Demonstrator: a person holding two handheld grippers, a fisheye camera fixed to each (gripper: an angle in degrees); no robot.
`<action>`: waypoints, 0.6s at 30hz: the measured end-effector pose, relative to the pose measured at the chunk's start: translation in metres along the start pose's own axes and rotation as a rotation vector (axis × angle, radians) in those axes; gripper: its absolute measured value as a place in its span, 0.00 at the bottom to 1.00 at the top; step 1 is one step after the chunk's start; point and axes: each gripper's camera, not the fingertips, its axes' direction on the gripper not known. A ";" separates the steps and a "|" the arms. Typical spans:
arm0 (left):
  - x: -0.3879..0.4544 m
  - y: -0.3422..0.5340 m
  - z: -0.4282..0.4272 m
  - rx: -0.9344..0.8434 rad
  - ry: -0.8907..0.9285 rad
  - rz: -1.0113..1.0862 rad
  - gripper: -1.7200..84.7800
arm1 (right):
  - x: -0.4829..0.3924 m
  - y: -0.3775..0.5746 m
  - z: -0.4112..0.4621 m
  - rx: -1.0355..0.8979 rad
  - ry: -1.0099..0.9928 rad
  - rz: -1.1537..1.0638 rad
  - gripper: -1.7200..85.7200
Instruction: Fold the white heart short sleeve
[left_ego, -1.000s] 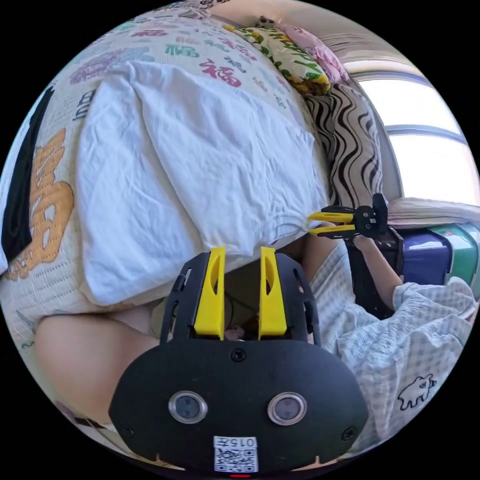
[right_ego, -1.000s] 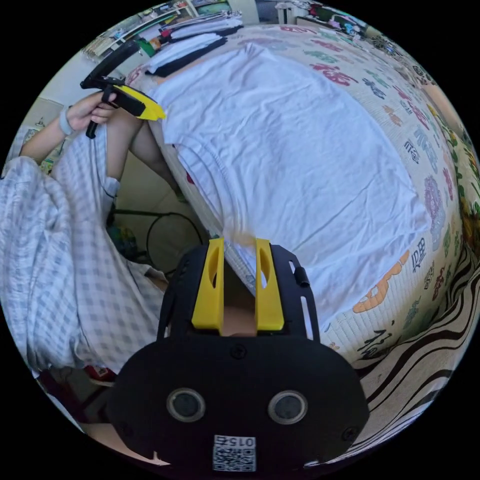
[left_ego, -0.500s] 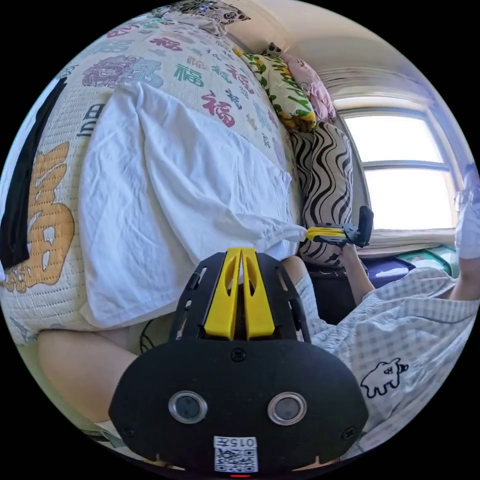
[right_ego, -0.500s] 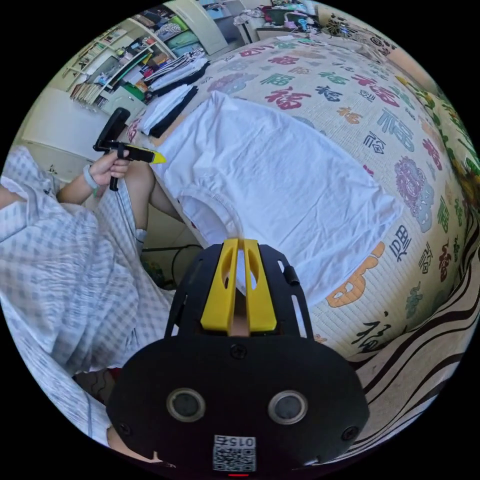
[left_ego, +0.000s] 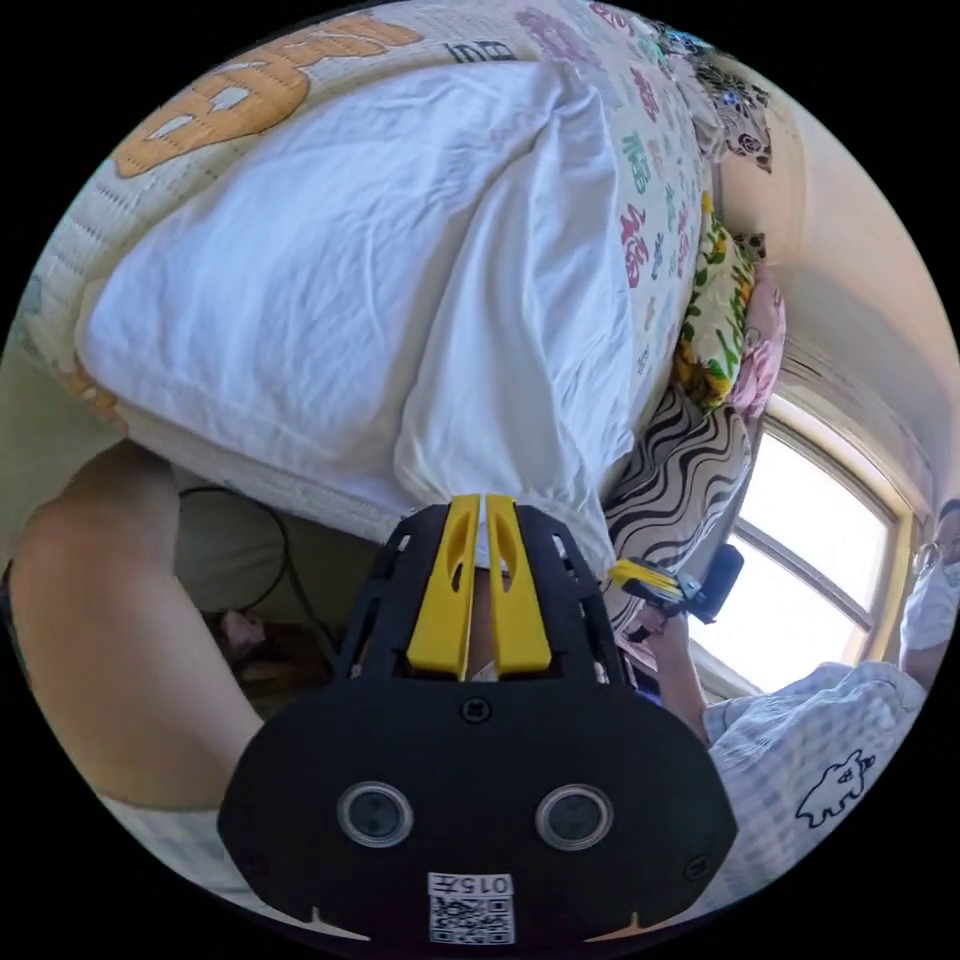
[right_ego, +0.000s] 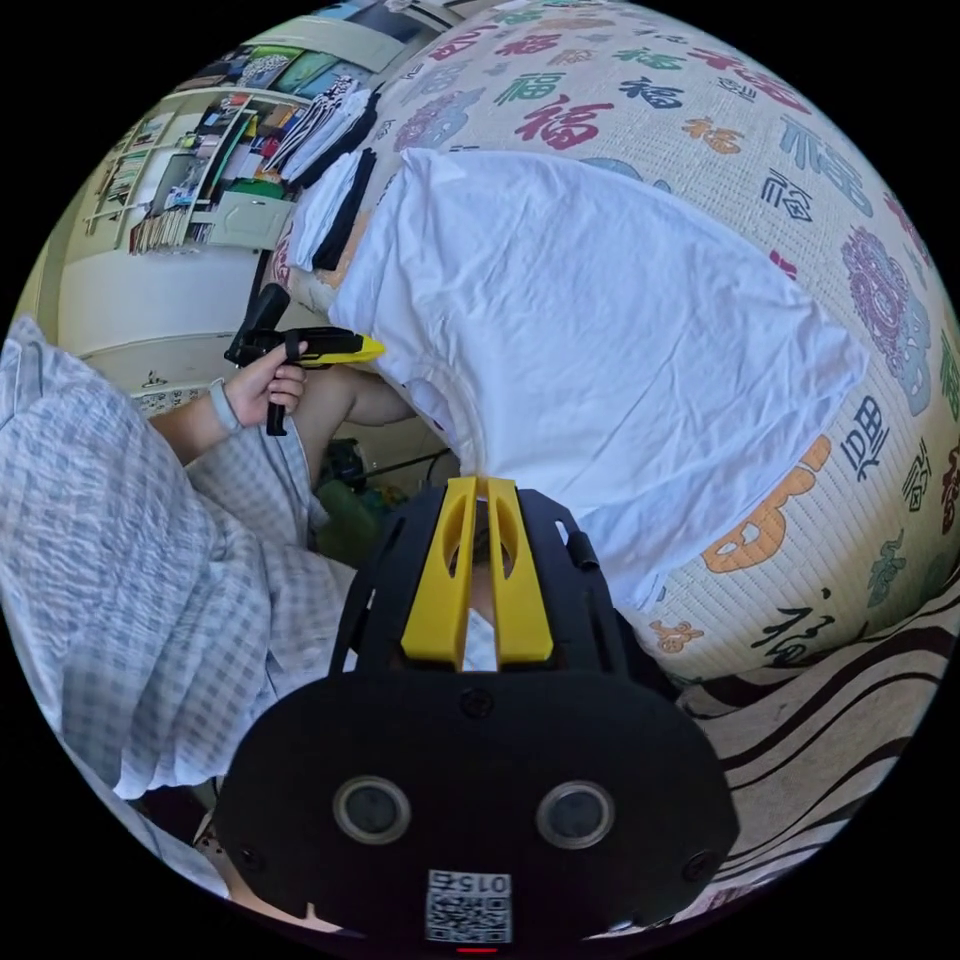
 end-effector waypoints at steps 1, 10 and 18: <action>-0.003 0.002 -0.004 0.004 -0.007 -0.007 0.08 | 0.002 -0.001 -0.009 0.001 -0.013 0.008 0.03; -0.044 -0.014 -0.004 0.044 0.040 -0.152 0.03 | 0.023 -0.011 -0.061 -0.021 -0.095 0.022 0.03; -0.083 -0.004 -0.016 0.003 0.049 -0.250 0.13 | 0.039 -0.013 -0.097 -0.008 -0.162 0.050 0.03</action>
